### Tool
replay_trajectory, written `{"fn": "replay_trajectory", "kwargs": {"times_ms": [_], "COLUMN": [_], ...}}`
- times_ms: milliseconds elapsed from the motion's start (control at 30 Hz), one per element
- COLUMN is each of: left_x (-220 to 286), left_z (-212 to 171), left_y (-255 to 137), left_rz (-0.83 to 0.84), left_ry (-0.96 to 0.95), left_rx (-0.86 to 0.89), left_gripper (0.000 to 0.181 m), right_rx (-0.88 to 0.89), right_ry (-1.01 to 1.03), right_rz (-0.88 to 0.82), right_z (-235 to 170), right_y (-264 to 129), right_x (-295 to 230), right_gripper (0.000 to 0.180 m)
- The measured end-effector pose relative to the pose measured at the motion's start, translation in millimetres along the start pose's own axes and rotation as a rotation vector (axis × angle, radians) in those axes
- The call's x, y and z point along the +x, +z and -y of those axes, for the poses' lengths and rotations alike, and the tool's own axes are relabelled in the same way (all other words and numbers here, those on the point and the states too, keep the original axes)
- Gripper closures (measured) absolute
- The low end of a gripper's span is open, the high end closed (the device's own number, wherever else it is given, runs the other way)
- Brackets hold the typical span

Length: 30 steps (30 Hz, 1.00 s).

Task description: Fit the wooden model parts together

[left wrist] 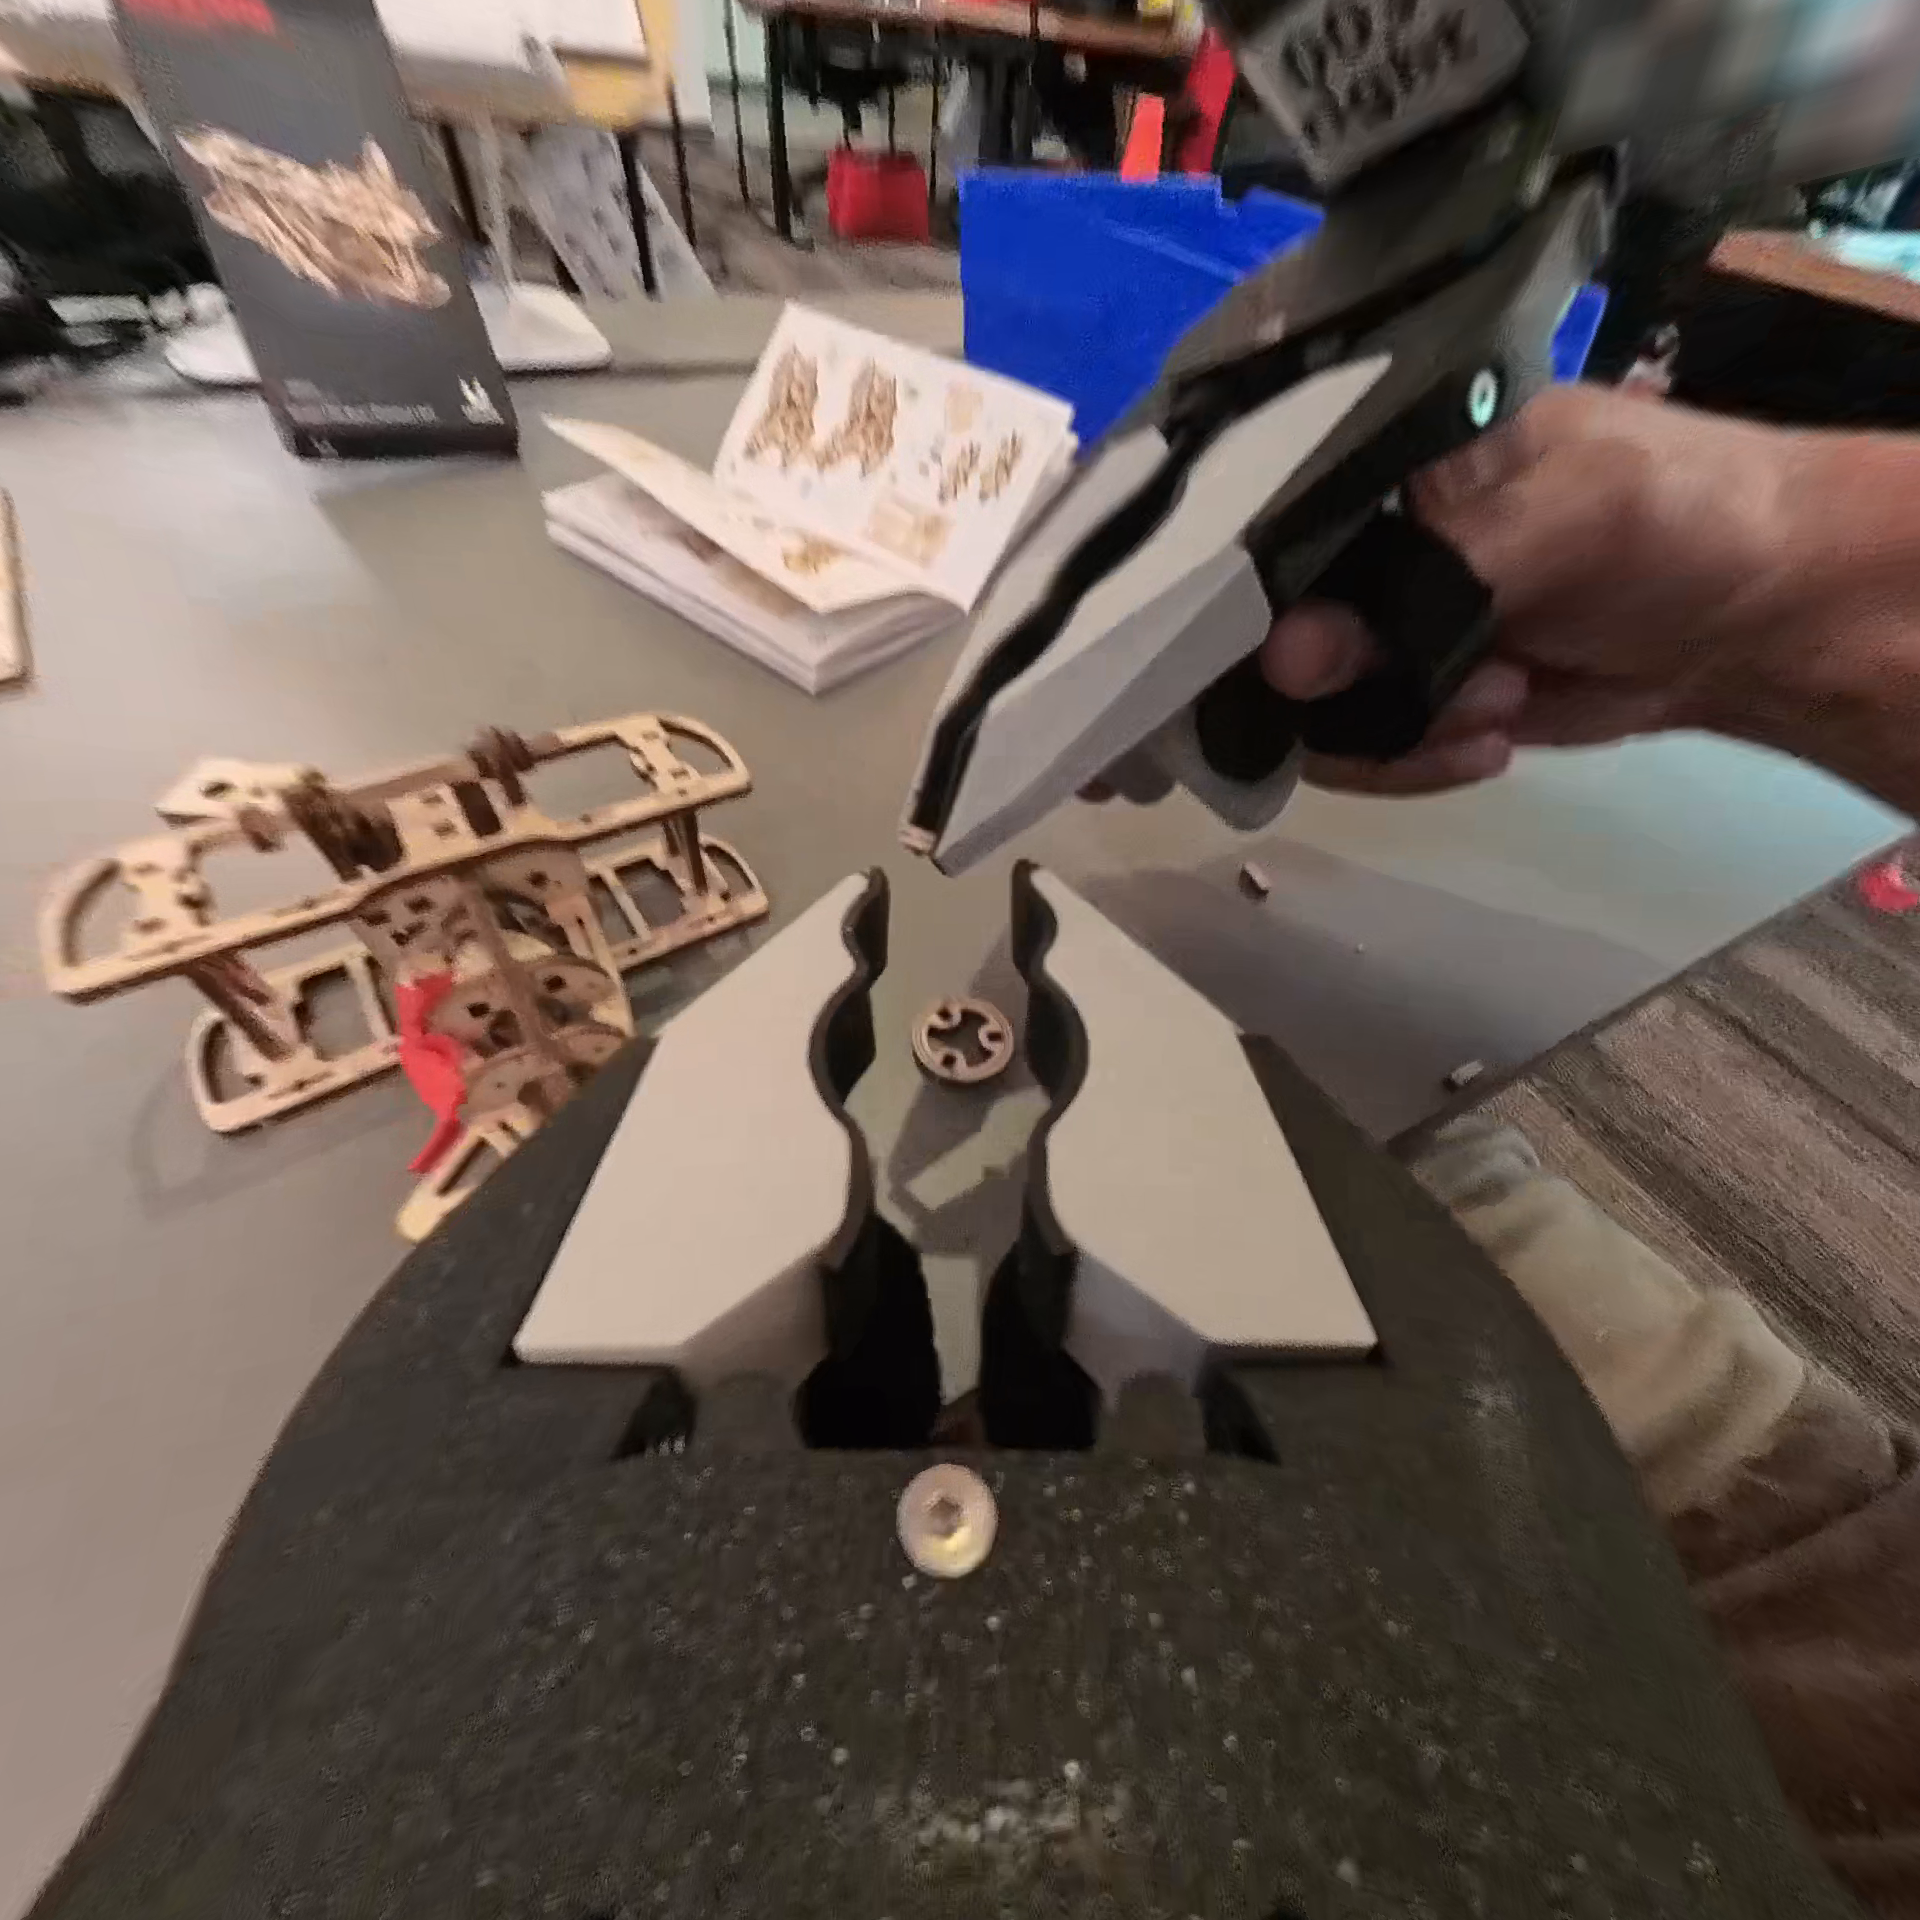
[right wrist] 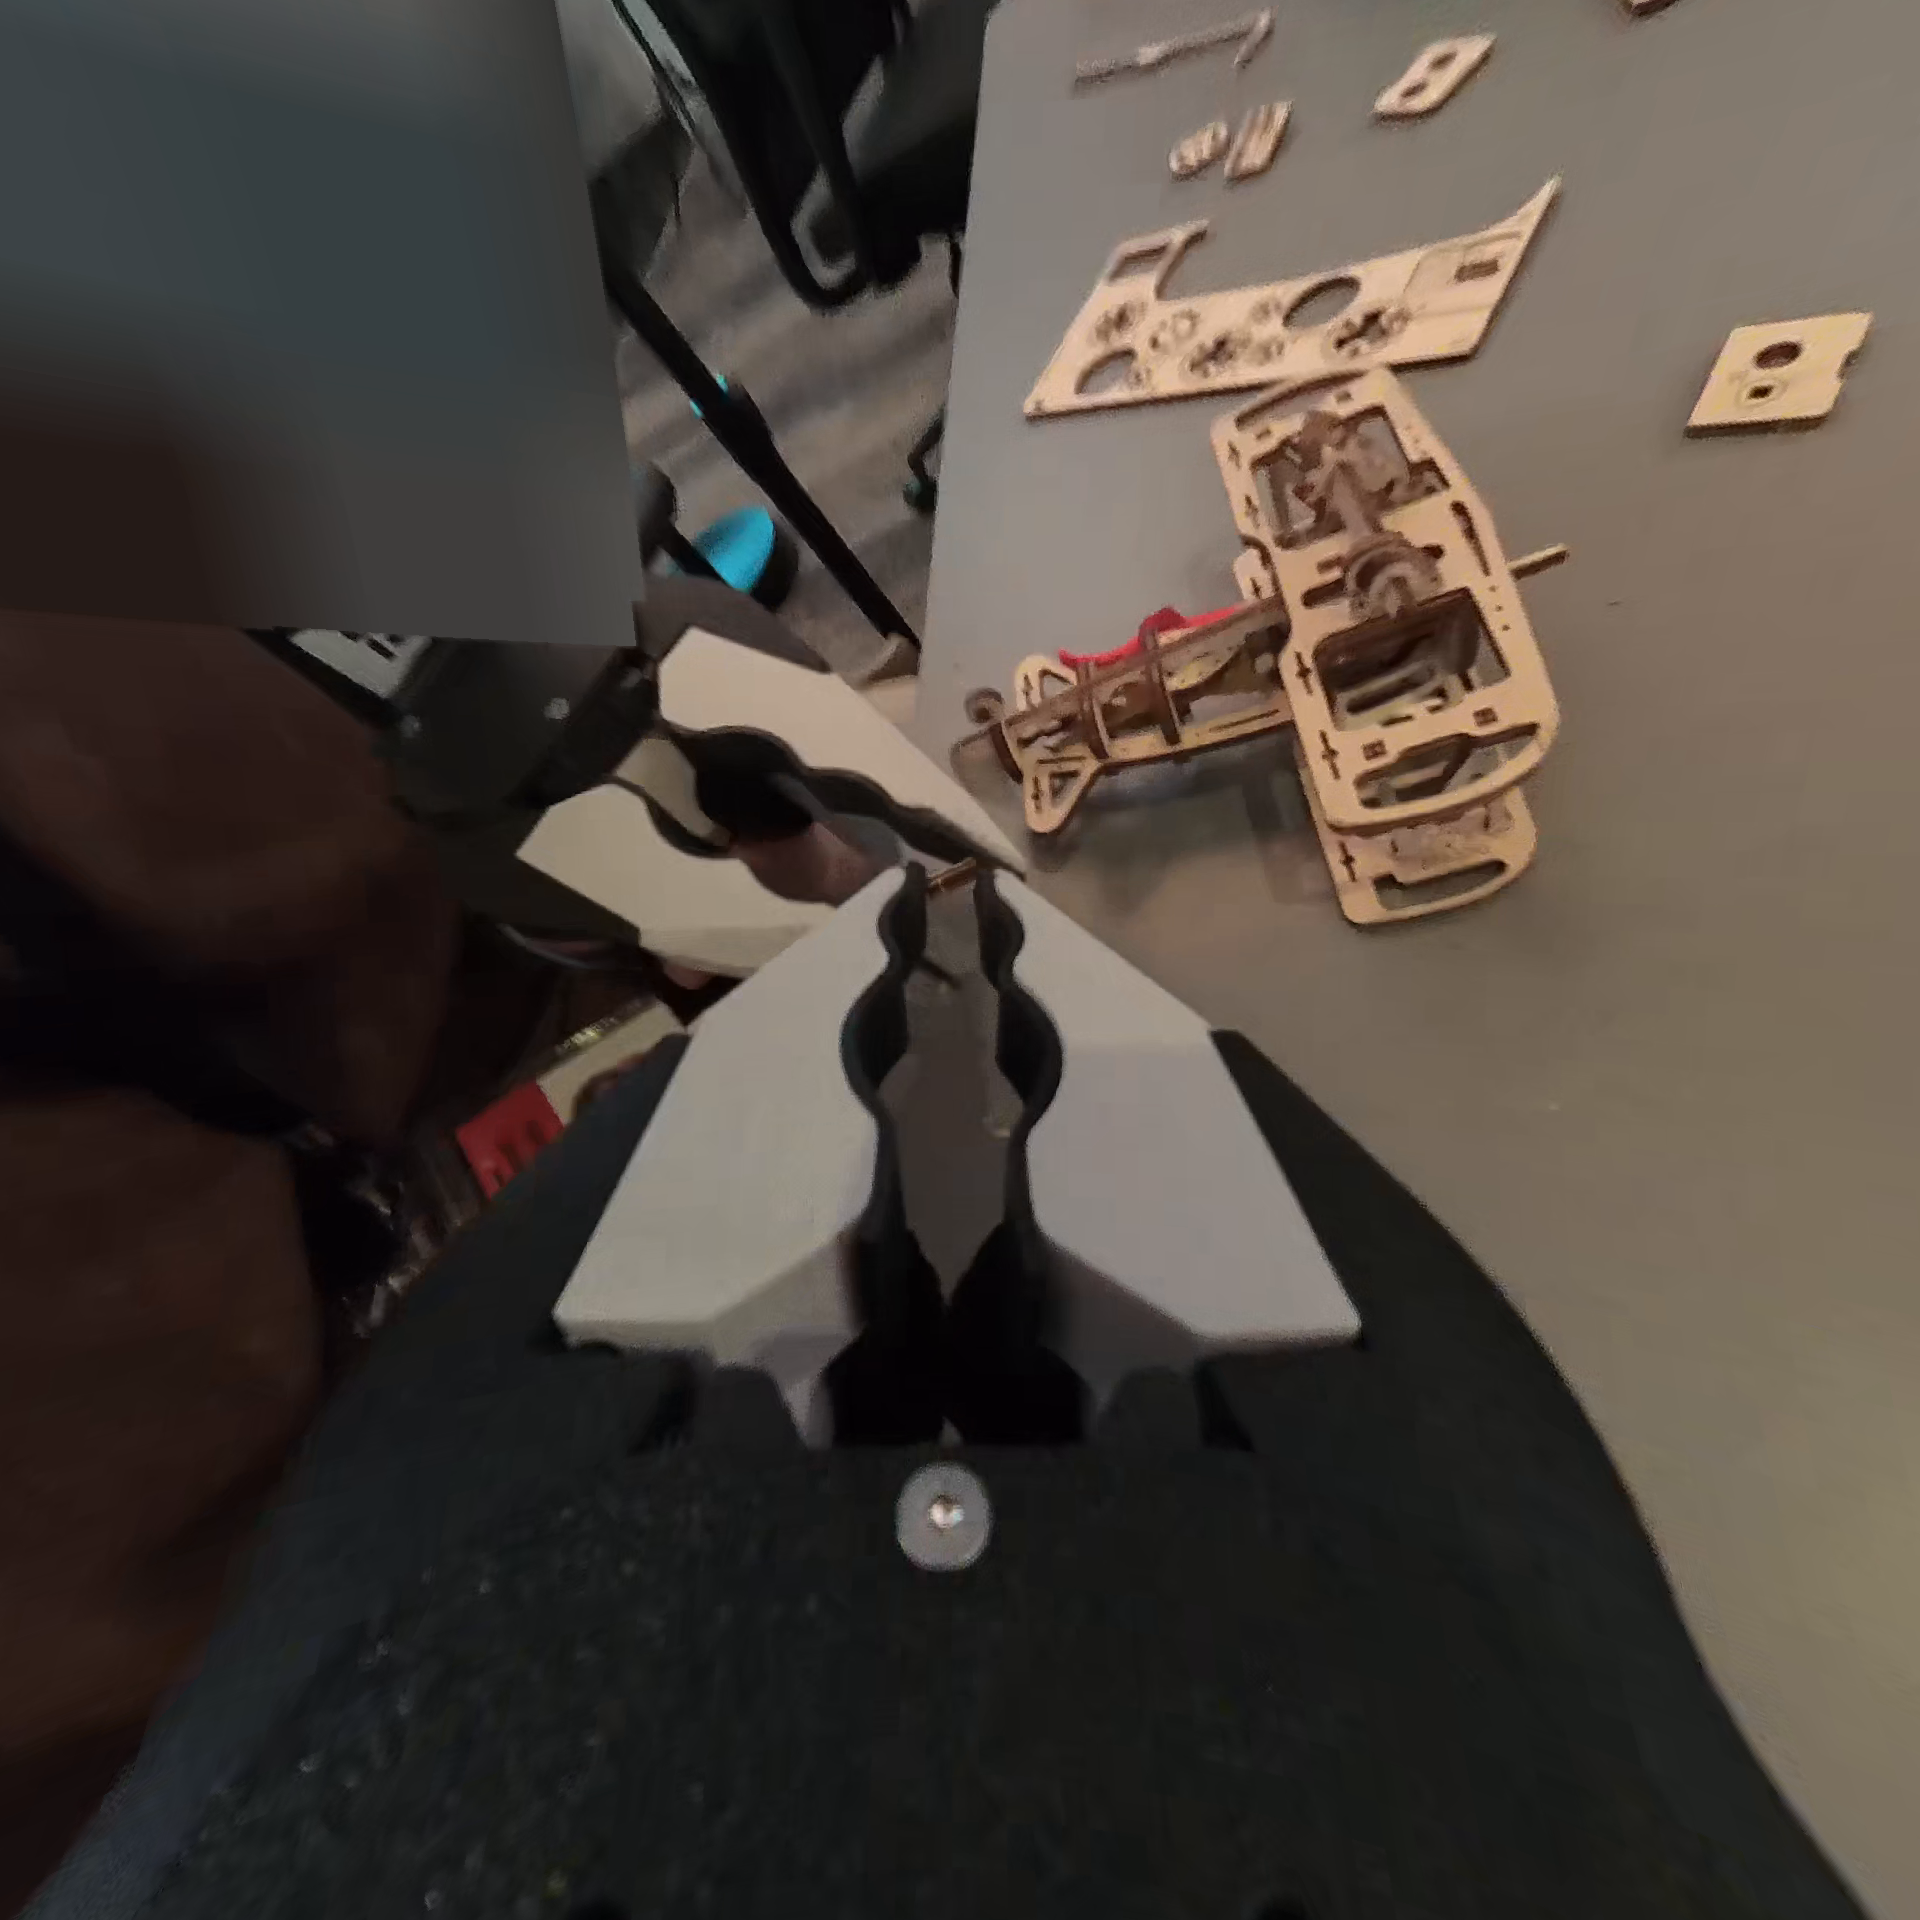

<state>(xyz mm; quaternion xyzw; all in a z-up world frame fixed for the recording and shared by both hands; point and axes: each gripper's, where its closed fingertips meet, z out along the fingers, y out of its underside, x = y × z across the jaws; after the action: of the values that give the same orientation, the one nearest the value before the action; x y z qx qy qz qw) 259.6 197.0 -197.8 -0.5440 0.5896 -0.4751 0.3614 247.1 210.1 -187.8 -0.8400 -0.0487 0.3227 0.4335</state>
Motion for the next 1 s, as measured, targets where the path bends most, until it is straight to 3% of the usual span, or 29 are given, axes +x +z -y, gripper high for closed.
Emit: {"fn": "replay_trajectory", "kwargs": {"times_ms": [133,233,400,633,1000], "left_x": [-4,-5,-13,-15,-12], "left_z": [19,23,30,34,38], "left_y": [-10,-13,-21,-22,-25], "left_rz": [0.049,0.08,0.123,0.147,0.129], "left_ry": [0.036,0.089,0.09,0.14,0.143], "left_rx": [0.096,0.115,0.148,0.167,0.195], "left_gripper": [0.164,0.181,0.181,0.167,0.173], "right_rx": [0.145,0.224,0.255,0.249,0.27], "right_ry": [0.088,0.164,0.202,0.298,0.366], "right_rz": [0.062,0.145,0.174,0.174,0.334], "right_z": [15,24,29,28,33], "right_y": [-1,-2,-1,1,0], "right_x": [-10,-18,-19,-10,-25], "right_gripper": [0.172,0.172,0.171,0.171,0.17]}}
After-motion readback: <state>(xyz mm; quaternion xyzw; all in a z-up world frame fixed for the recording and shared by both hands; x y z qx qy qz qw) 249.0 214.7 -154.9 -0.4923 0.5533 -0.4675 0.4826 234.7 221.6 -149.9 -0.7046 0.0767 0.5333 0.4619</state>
